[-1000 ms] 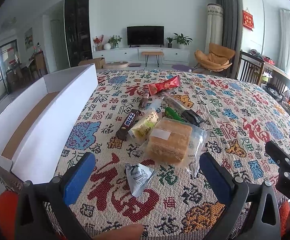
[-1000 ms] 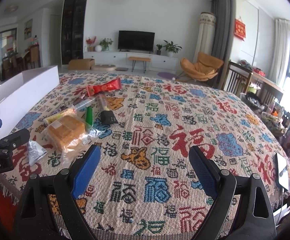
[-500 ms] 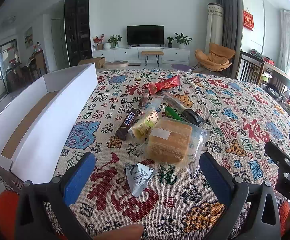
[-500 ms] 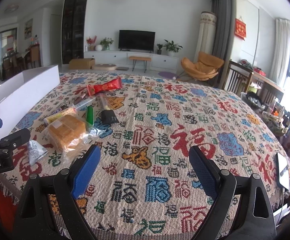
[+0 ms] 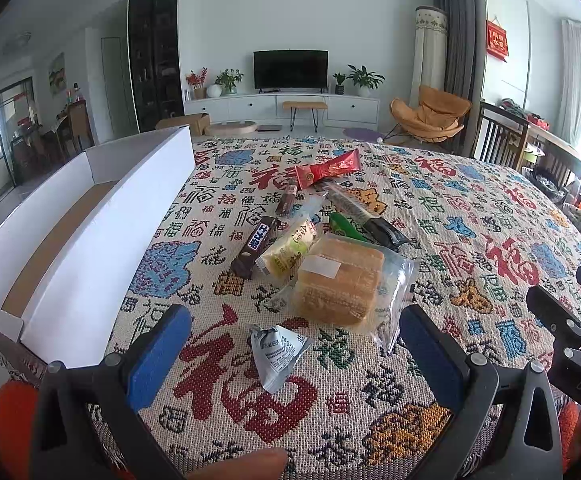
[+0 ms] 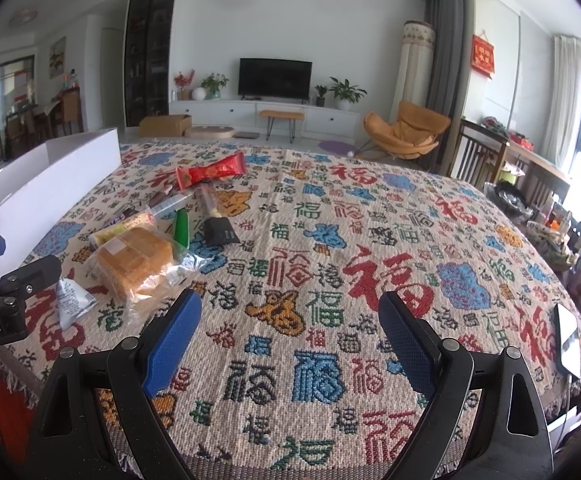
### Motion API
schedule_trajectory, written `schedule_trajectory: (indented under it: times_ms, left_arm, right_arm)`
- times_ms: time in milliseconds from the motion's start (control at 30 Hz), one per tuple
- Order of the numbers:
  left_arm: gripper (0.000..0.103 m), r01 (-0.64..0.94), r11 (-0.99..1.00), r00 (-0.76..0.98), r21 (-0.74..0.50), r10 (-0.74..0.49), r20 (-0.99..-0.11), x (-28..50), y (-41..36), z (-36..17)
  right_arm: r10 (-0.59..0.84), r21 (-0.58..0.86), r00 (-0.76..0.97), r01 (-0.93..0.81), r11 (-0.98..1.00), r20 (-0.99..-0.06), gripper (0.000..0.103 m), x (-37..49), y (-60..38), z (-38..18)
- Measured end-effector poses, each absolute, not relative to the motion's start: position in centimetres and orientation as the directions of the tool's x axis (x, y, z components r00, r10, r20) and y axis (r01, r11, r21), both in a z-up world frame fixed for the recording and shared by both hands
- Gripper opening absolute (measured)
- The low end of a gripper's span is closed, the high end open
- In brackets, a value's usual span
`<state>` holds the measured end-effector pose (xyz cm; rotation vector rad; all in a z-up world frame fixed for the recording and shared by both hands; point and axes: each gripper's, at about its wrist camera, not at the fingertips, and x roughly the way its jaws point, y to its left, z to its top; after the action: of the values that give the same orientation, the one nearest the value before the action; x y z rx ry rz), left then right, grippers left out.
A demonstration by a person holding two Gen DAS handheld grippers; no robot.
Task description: Organize snacks
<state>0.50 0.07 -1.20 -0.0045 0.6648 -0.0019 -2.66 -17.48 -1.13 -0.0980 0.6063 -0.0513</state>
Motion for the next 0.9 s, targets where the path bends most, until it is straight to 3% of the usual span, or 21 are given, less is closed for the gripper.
schedule_trajectory:
  times_ms: [900]
  left_arm:
    - [0.103,-0.002,1.0,0.785,-0.007,-0.003,-0.619,0.48,0.11,-1.26]
  right_arm:
    - [-0.059,-0.092,0.802,0.006,0.996,-0.595,0.092,-2.39,-17.32,-1.75]
